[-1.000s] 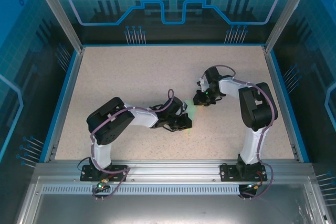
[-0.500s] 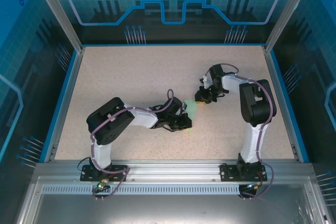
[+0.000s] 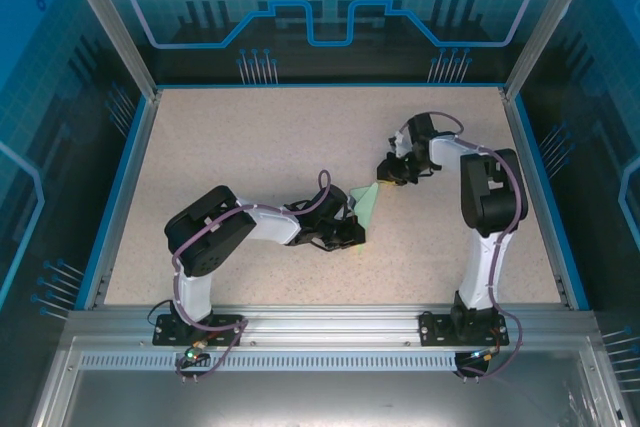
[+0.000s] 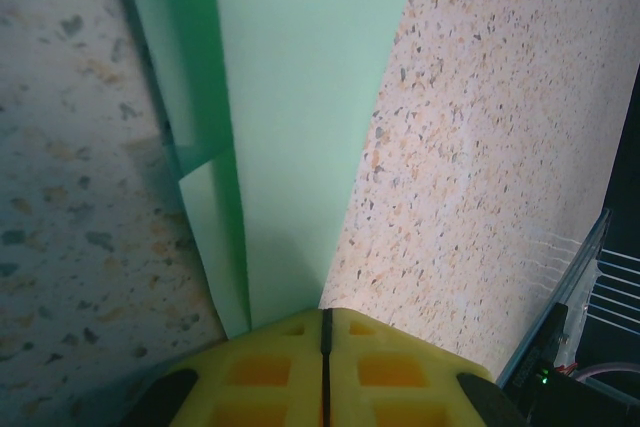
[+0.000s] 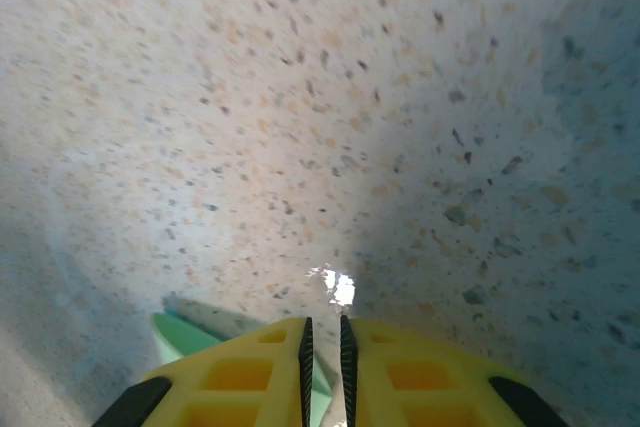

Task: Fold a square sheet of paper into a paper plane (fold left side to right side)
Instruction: Fold the wing for the fifth time at the center of the table.

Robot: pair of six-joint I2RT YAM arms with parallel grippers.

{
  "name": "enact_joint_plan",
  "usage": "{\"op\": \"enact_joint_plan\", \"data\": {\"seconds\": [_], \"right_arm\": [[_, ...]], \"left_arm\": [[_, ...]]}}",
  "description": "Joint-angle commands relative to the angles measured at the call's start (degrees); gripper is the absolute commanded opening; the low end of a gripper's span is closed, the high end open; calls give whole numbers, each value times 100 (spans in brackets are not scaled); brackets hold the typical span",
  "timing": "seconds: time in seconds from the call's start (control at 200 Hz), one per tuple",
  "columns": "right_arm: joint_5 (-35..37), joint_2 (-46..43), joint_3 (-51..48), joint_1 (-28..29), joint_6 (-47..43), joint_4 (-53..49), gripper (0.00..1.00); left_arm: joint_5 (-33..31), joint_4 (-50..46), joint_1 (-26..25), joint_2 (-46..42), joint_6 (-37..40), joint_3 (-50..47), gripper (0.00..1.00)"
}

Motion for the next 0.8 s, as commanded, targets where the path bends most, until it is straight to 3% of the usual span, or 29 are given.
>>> {"op": "enact_joint_plan", "data": {"seconds": [0.0, 0.3, 0.6, 0.795], "right_arm": [[-64, -808, -356, -70, -39, 202, 18], [-617, -1991, -2105, 529, 393, 1001, 18], [-653, -1523, -2487, 1189, 745, 1460, 18], [-480, -1294, -2733, 1289, 839, 1555, 18]], "left_arm": [[-222, -1040, -59, 149, 17, -341, 8], [-228, -1043, -58, 154, 17, -319, 8], [-228, -1028, -67, 138, 6, -310, 8], [-222, -1021, -72, 121, 6, -330, 8]]}}
